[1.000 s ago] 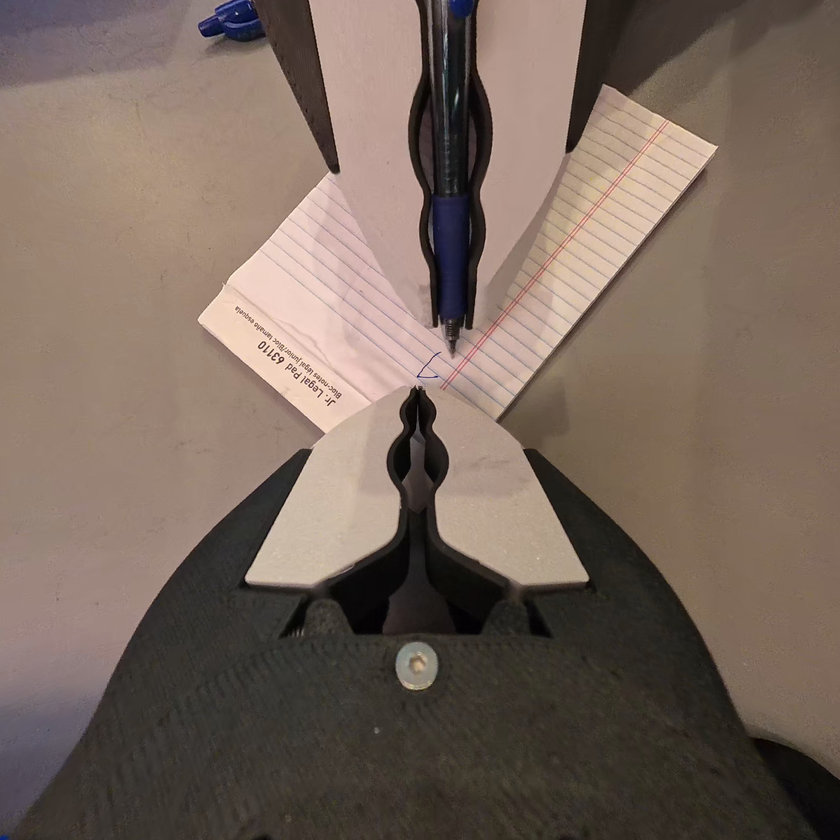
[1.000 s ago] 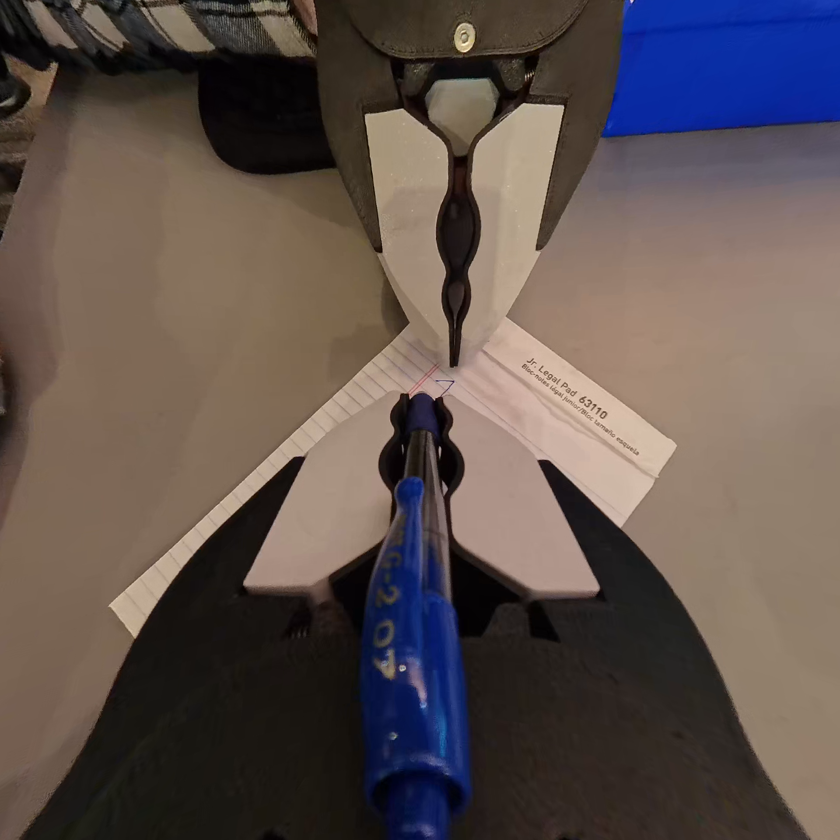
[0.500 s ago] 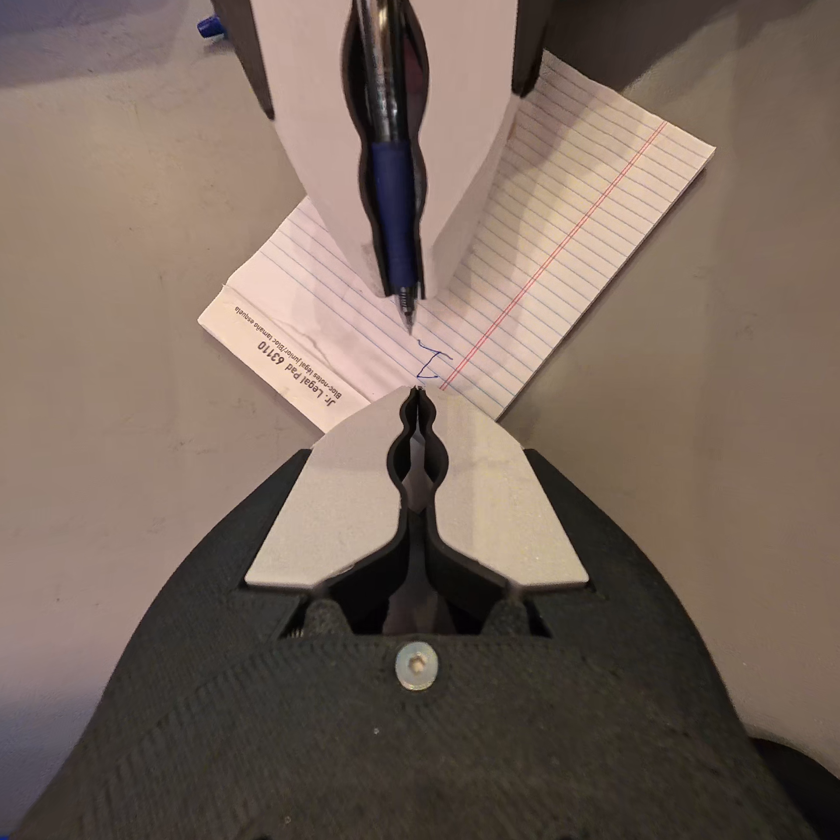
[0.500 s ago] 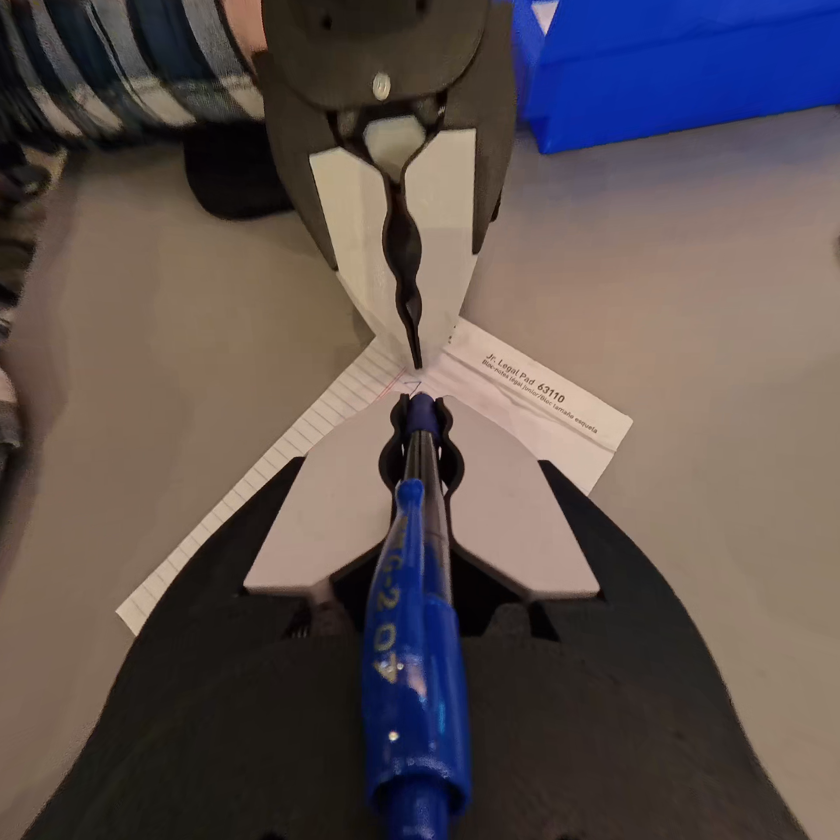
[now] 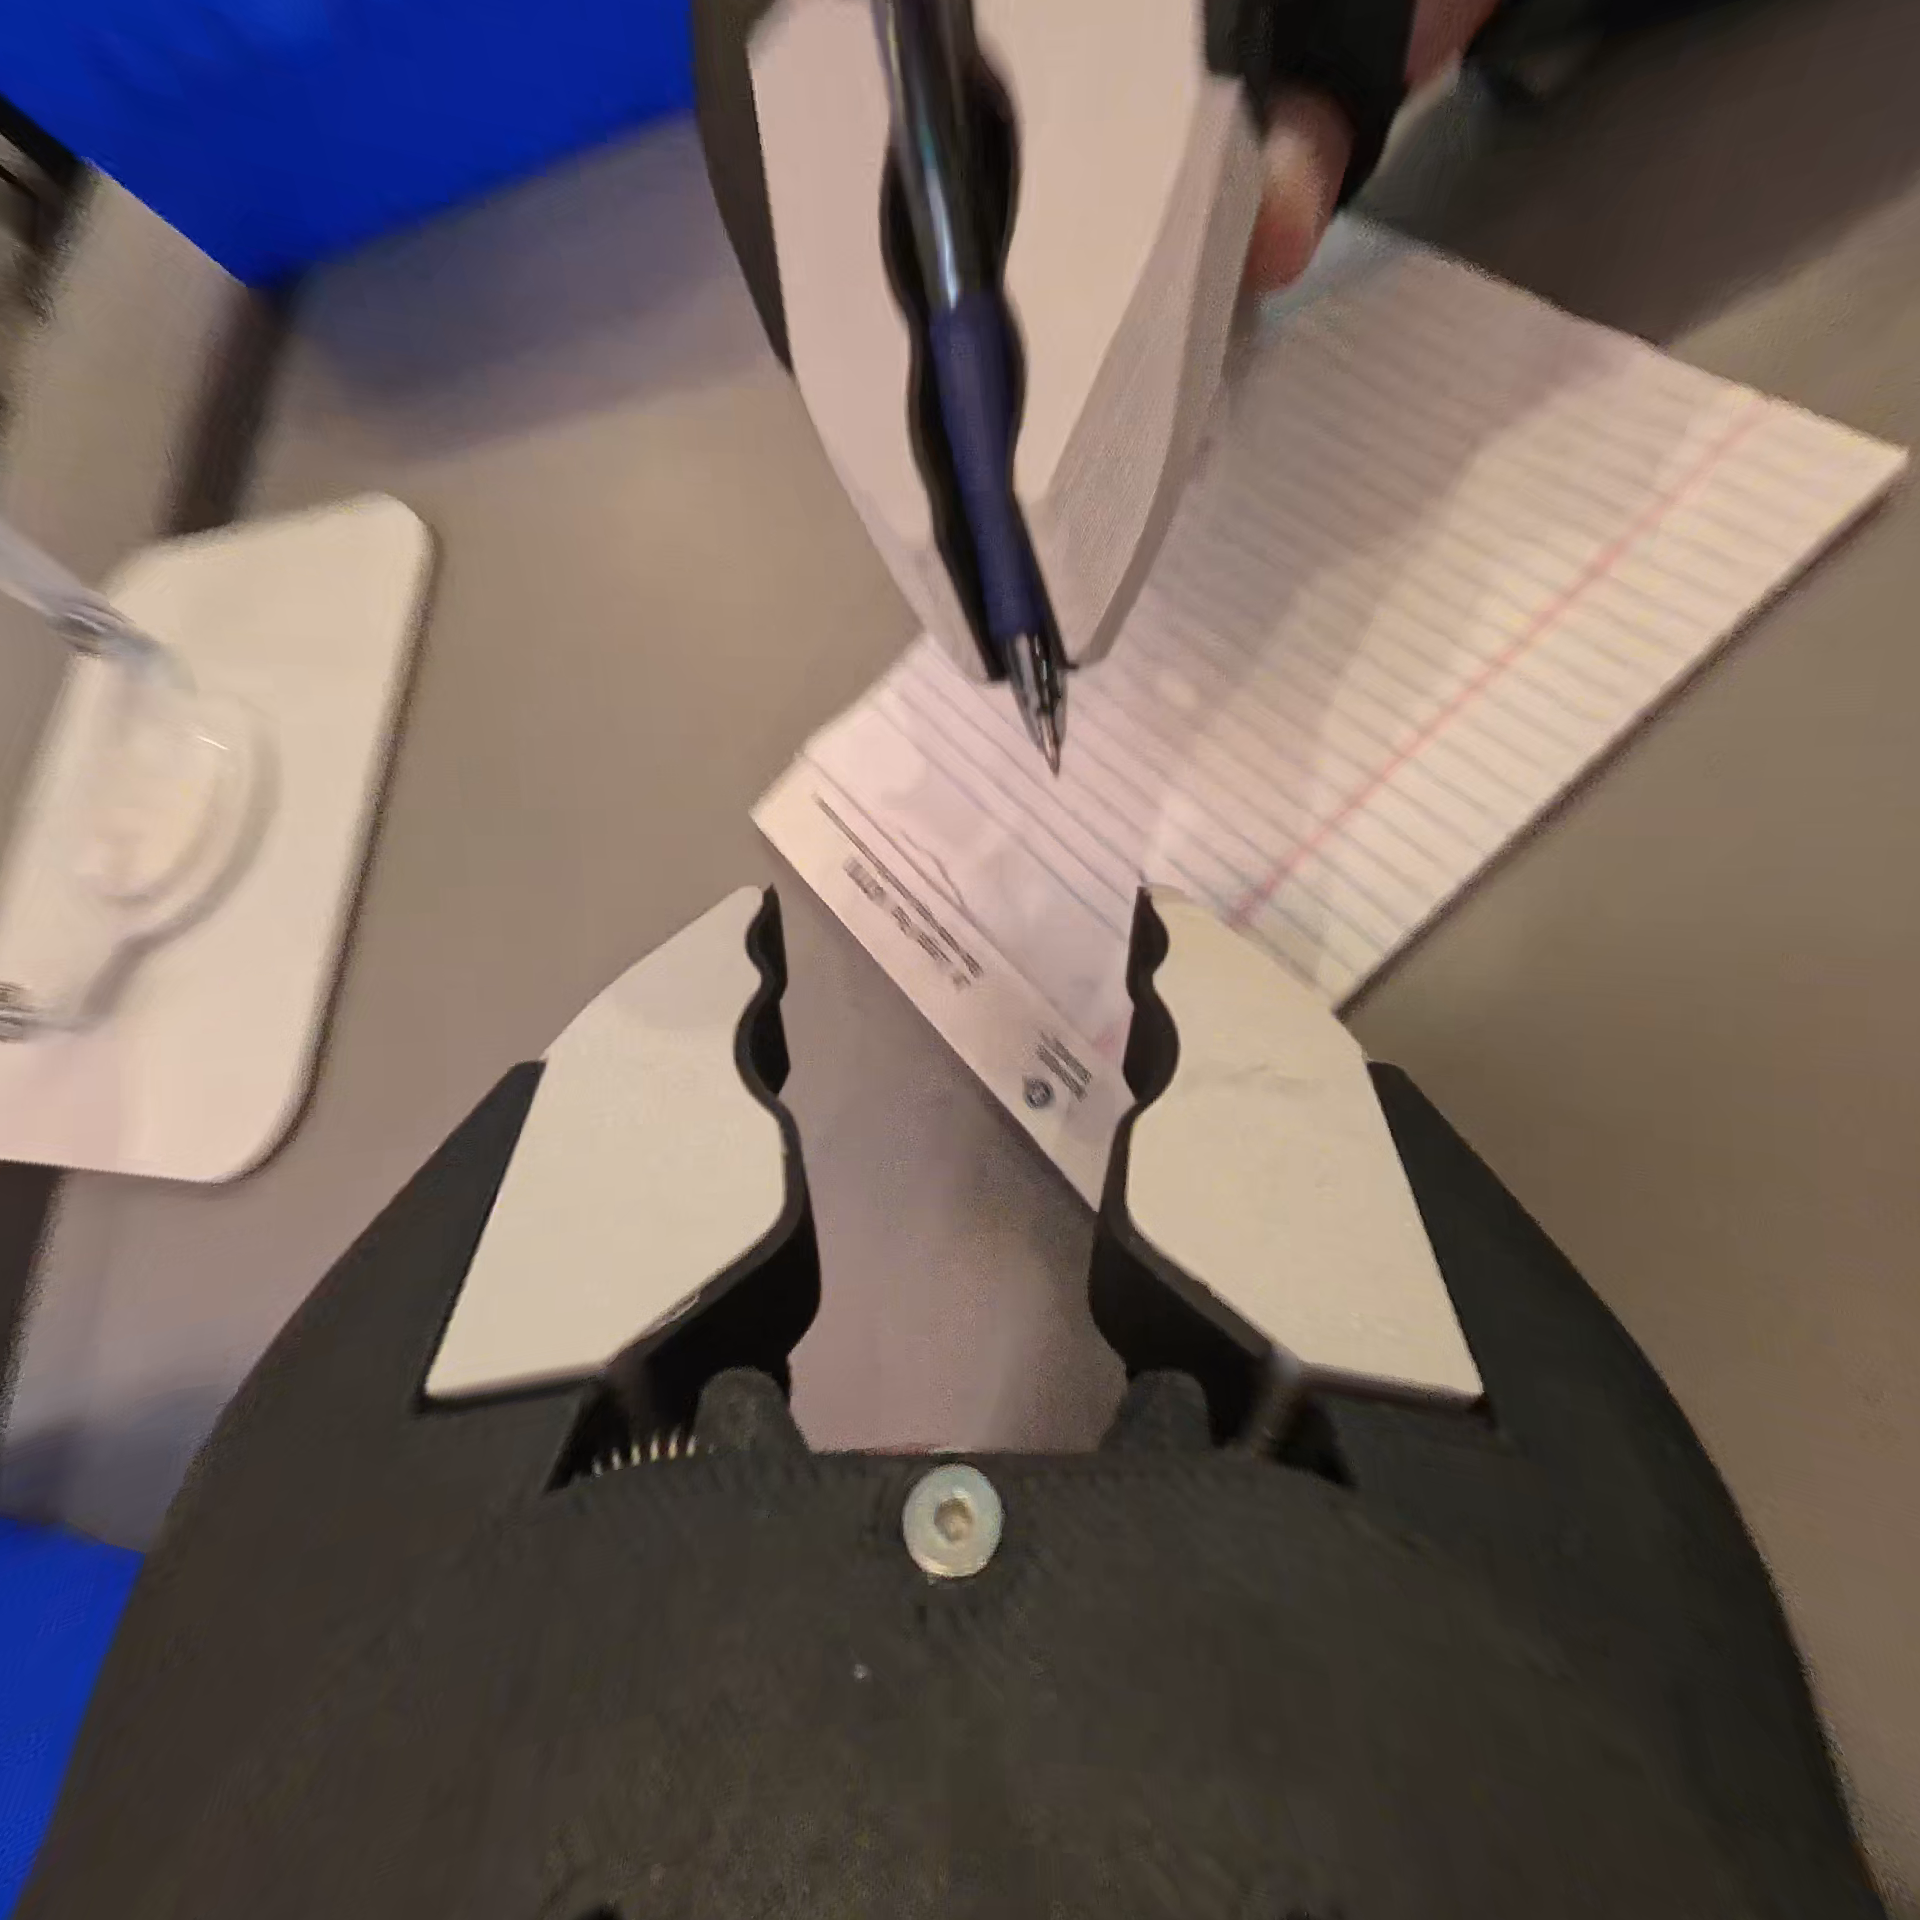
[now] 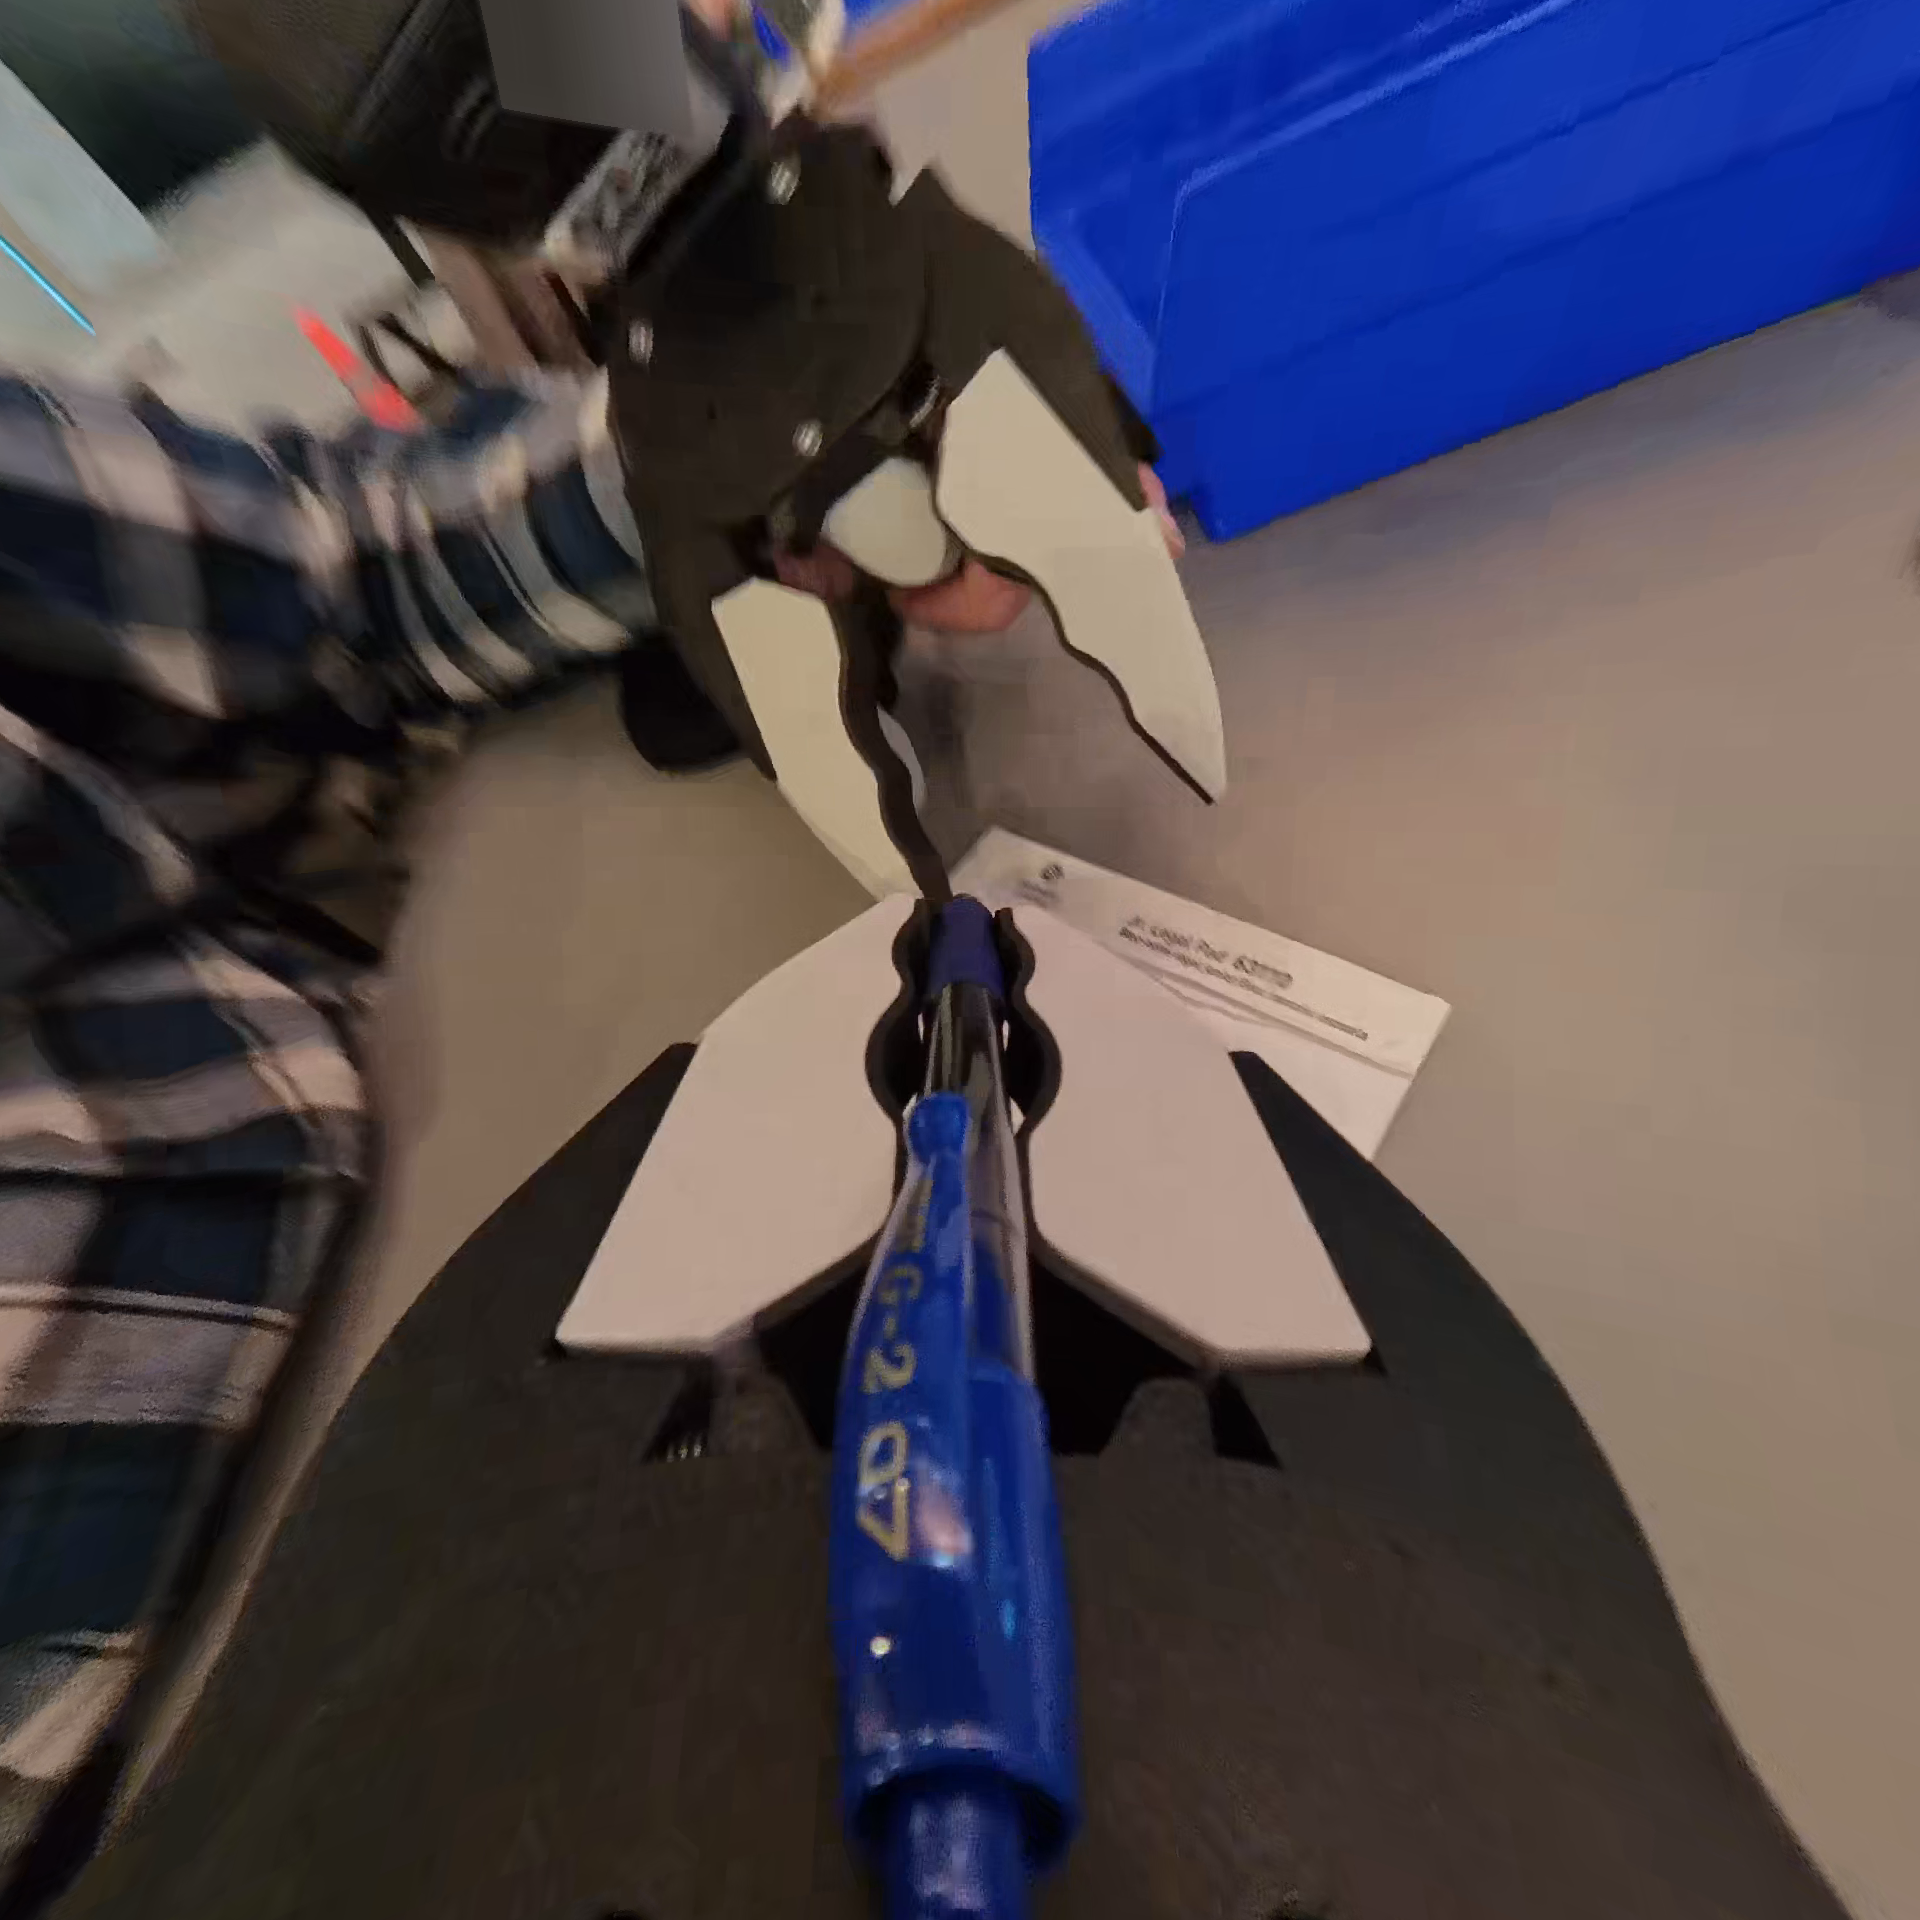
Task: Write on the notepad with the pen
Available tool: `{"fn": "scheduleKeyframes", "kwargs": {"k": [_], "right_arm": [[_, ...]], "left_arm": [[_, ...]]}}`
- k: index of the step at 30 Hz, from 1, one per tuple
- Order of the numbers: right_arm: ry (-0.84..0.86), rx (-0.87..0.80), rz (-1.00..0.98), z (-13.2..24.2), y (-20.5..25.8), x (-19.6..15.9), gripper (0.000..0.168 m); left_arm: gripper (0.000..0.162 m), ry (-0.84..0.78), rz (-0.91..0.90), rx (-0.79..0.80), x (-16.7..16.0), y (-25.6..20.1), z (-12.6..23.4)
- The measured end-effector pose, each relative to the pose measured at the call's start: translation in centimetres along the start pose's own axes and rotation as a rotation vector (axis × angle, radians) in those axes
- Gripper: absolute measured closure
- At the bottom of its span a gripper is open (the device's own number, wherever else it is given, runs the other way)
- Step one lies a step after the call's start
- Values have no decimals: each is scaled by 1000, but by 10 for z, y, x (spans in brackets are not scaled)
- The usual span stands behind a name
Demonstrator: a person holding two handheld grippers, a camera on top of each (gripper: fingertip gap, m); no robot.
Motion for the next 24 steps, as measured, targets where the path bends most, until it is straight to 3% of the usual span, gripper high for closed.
{"fn": "scheduleKeyframes", "kwargs": {"k": [1,4,12,22,24], "right_arm": [[-40,44,-61,1,-2,2,157],[-139,142,-199,3,-6,5,157],[-289,276,-365,1,-8,6,158],[-367,324,-389,1,-4,6,157],[-386,313,-389,8,-5,8,144]], "left_arm": [[100,-42,-26,51,6,-1,4],[103,-161,-136,240,25,-8,18],[152,-222,-285,389,42,-32,23],[153,-288,-254,388,44,-33,30],[153,-341,-211,371,45,-32,33]]}}
Point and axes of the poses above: each gripper's, where its closed fingertips meet, z back along the fingers, x out of its top, y = z × x across the jaws, the point moved 10 cm from there along z, back along the fingers, and after that the axes turned 2 degrees about z, right-handed, at the moved point
